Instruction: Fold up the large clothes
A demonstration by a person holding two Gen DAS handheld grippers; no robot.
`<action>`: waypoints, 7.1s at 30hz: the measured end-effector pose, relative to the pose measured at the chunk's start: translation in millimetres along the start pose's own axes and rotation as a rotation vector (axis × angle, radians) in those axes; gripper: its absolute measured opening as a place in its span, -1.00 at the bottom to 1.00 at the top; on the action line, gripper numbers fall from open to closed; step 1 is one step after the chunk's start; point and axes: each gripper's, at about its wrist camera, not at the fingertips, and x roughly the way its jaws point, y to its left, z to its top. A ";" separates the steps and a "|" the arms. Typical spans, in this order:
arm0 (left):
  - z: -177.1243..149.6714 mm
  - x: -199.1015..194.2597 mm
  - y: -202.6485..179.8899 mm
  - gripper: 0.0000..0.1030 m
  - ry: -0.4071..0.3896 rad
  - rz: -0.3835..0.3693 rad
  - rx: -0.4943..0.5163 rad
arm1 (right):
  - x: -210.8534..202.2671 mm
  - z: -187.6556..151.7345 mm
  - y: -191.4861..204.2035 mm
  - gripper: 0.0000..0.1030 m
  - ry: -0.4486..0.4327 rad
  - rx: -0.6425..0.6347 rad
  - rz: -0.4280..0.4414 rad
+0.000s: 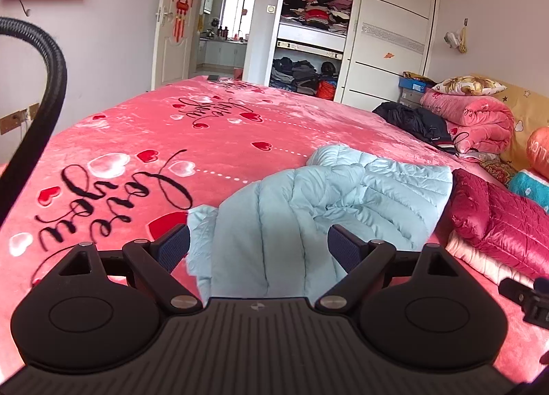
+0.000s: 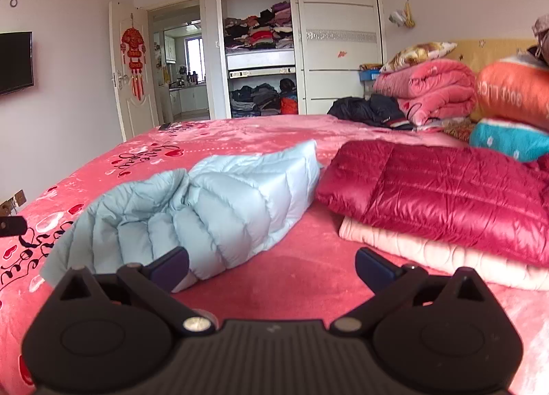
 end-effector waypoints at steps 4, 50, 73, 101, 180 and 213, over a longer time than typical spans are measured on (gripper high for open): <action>1.2 22.2 3.5 1.00 0.024 -0.006 -0.021 | 17.3 -6.9 -10.9 0.99 0.036 0.020 0.004; -222.7 -216.9 -139.6 -0.87 0.387 -0.634 0.311 | 44.0 6.6 -107.3 0.99 0.111 0.406 0.300; -252.6 -362.1 -11.0 0.31 0.190 -0.358 0.019 | 128.3 68.3 69.8 0.05 0.351 -0.078 0.269; -355.0 -496.6 10.3 0.67 0.179 -0.246 0.016 | -44.8 12.1 -218.7 -0.94 0.119 0.445 -0.364; -101.9 -201.9 331.0 -0.80 0.022 0.623 -0.025 | 260.2 128.3 56.2 -0.90 0.121 -0.130 0.091; -181.3 -342.5 392.8 0.76 0.071 0.689 -0.524 | 188.6 80.9 160.4 0.93 0.136 -0.340 0.416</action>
